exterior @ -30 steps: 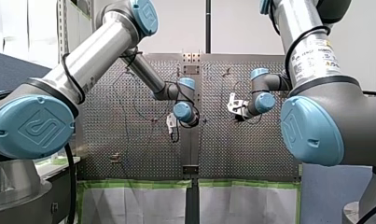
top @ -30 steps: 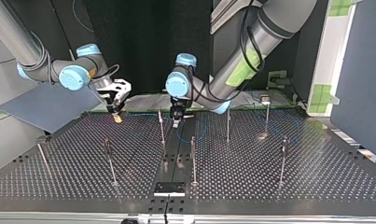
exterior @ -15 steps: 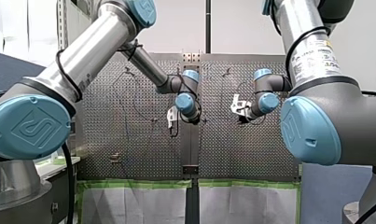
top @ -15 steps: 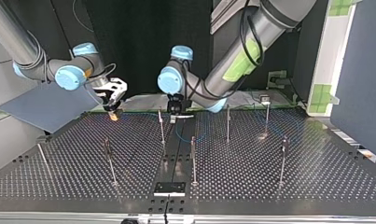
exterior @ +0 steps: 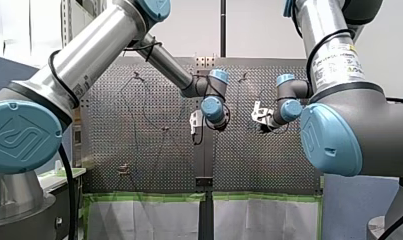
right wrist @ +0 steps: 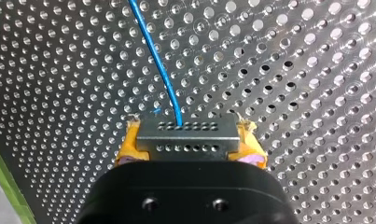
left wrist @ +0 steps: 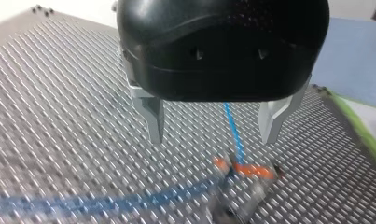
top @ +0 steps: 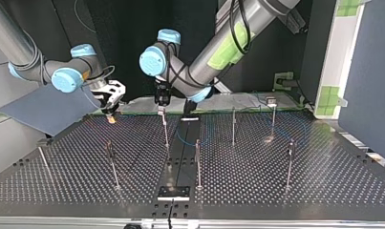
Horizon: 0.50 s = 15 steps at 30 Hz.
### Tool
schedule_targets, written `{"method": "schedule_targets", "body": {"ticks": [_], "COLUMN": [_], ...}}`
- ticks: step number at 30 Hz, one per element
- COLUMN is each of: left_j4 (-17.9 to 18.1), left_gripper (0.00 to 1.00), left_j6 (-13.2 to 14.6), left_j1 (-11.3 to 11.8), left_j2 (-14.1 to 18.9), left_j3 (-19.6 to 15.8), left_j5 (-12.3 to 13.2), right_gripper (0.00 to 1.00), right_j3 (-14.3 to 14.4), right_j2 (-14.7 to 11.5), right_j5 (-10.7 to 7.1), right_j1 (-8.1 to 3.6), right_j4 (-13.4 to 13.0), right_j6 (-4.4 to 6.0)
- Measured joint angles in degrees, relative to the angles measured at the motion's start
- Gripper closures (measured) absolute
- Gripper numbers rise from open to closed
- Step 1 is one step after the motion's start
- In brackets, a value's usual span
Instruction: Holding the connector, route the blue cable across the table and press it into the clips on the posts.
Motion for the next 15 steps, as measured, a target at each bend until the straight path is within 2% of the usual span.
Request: {"method": "schedule_targets", "body": {"ticks": [6,10,15], "left_j4": [2.2,0.6,-1.4], "left_gripper": [0.00,0.00,0.00], "left_j6": [-0.9,-1.5,-2.7], "left_j1": [-3.3,-5.4,-5.9], "left_j2": [-1.8,-4.1,-7.1], "left_j3": [2.6,5.0,8.0], "left_j5": [-1.7,-2.5,-3.5], "right_gripper": [1.00,1.00,1.00], "right_j3": [0.0,0.0,0.0], "right_j2": [0.0,0.0,0.0], "right_j5": [0.00,0.00,0.00], "right_j1": [-0.51,-0.88,-1.37], "right_j4": [0.3,0.3,0.4], "right_j6": [0.00,0.00,-0.05]}}
